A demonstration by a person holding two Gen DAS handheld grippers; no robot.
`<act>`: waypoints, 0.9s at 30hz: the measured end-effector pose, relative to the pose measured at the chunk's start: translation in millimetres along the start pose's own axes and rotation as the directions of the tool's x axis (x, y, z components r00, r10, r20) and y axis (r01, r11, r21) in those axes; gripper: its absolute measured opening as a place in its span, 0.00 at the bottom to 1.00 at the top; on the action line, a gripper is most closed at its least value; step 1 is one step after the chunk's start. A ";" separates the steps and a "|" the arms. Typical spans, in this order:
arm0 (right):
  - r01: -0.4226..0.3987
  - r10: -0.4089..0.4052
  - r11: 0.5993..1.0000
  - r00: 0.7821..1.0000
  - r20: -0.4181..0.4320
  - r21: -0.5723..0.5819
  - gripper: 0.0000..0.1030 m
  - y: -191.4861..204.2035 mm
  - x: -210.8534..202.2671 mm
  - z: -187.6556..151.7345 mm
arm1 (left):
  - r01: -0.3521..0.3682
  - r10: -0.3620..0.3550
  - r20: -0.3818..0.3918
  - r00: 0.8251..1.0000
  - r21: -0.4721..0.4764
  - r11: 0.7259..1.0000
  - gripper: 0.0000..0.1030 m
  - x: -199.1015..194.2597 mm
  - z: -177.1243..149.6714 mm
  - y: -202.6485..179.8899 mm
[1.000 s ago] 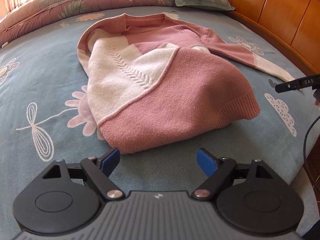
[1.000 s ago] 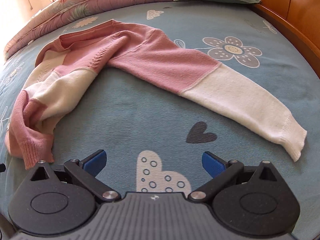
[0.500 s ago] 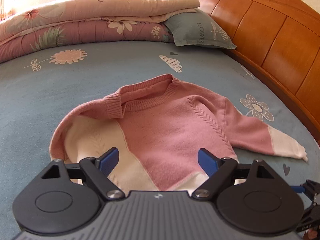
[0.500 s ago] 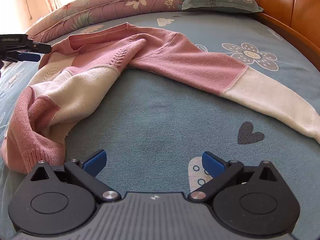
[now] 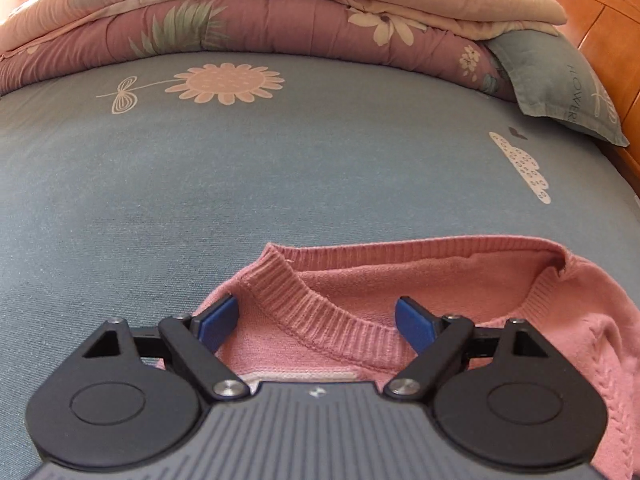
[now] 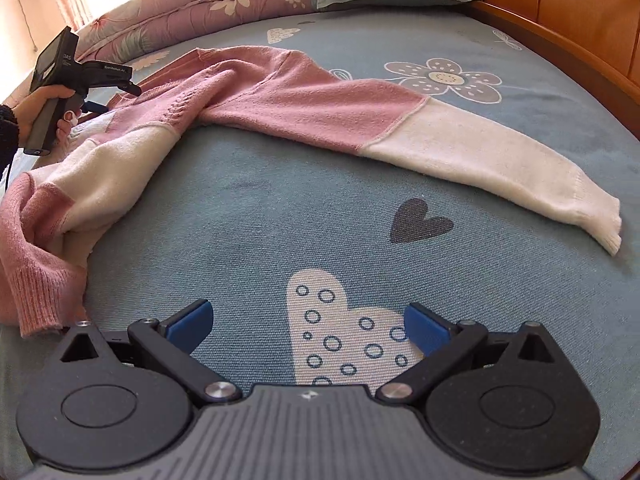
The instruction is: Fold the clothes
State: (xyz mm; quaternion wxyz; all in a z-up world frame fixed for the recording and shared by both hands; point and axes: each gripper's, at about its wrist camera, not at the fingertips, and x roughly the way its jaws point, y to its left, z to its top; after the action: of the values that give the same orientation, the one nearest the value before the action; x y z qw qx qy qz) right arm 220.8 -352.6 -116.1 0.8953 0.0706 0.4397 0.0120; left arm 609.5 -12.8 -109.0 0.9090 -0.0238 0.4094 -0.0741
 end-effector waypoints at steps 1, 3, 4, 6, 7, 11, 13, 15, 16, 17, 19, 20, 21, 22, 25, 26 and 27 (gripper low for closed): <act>0.005 -0.005 1.000 1.000 0.001 -0.006 1.00 1.3 0.8 0.0 | -0.011 0.011 -0.008 1.000 0.004 1.000 0.93 5.2 -0.2 -1.1; 0.014 -0.014 1.000 1.000 0.005 -0.018 1.00 3.7 2.1 -0.2 | -0.033 0.033 -0.023 0.999 0.013 0.999 0.95 15.6 -0.7 -3.3; 0.019 -0.019 0.999 1.000 0.006 -0.027 1.00 4.7 2.6 -0.9 | -0.041 0.042 -0.032 0.999 0.019 0.999 0.95 18.8 -0.8 -4.5; 0.028 -0.028 0.999 1.000 0.010 -0.044 1.00 6.7 3.3 -2.5 | -0.042 0.044 -0.052 0.998 0.036 0.998 0.95 11.7 -1.1 -6.9; 0.034 -0.033 0.998 0.999 0.011 -0.054 1.00 8.1 3.5 -3.1 | -0.033 0.036 -0.052 0.998 0.049 0.998 0.95 1.7 -3.9 -8.4; 0.058 -0.059 0.994 0.998 -0.002 -0.091 1.00 14.6 4.3 -4.3 | 0.004 0.001 -0.053 0.999 0.101 0.995 0.95 -38.4 -15.3 -14.5; 0.068 -0.070 0.992 0.997 -0.017 -0.102 1.00 18.0 4.5 -5.1 | 0.023 -0.016 -0.054 0.998 0.127 0.992 0.95 -58.4 -21.0 -17.5; 0.077 -0.080 0.991 0.996 -0.029 -0.107 1.00 20.9 4.4 -6.0 | 0.041 -0.033 -0.056 0.998 0.153 0.987 0.95 -78.4 -26.7 -20.6; 0.081 -0.084 0.991 0.996 -0.034 -0.105 1.00 21.9 4.2 -6.4 | 0.052 -0.043 -0.059 0.997 0.167 0.985 0.95 -89.2 -30.9 -22.0; 0.084 -0.089 0.991 0.995 -0.038 -0.104 1.00 23.0 3.9 -6.9 | 0.067 -0.056 -0.066 0.996 0.182 0.981 0.95 -102.1 -39.0 -23.4; 0.087 -0.090 0.991 0.995 -0.032 -0.099 1.00 23.1 4.1 -9.4 | 0.097 -0.081 -0.081 0.993 0.212 0.972 0.95 -127.8 -55.3 -26.2; 0.087 -0.090 0.991 0.996 -0.023 -0.096 1.00 22.6 4.5 -11.4 | 0.112 -0.095 -0.089 0.992 0.223 0.968 0.95 -140.6 -64.1 -27.1; 0.090 -0.091 0.991 0.996 -0.012 -0.095 1.00 22.6 4.3 -13.2 | 0.129 -0.110 -0.099 0.989 0.223 0.966 0.95 -153.3 -74.6 -26.3; 0.092 -0.092 0.991 0.996 -0.001 -0.094 1.00 22.7 4.0 -15.0 | 0.145 -0.124 -0.106 0.987 0.219 0.965 0.95 -166.0 -85.7 -25.2; 0.103 -0.101 0.991 0.994 0.027 -0.090 1.00 24.1 2.9 -19.1 | 0.187 -0.167 -0.126 0.978 0.160 0.969 0.95 -198.2 -125.4 -15.6; 0.107 -0.104 0.990 0.994 0.034 -0.088 1.00 24.4 2.7 -20.2 | 0.199 -0.181 -0.129 0.975 0.136 0.971 0.95 -206.3 -140.1 -11.3; 0.110 -0.107 0.990 0.993 0.042 -0.086 1.00 24.8 2.5 -21.2 | 0.209 -0.194 -0.130 0.972 0.113 0.971 0.95 -214.1 -155.9 -6.6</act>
State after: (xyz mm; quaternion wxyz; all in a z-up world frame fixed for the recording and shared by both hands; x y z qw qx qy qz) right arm 206.6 -325.5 -127.5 0.9049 0.0072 0.4252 -0.0185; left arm 352.2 16.4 -53.2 0.8708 -0.0034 0.4522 -0.1932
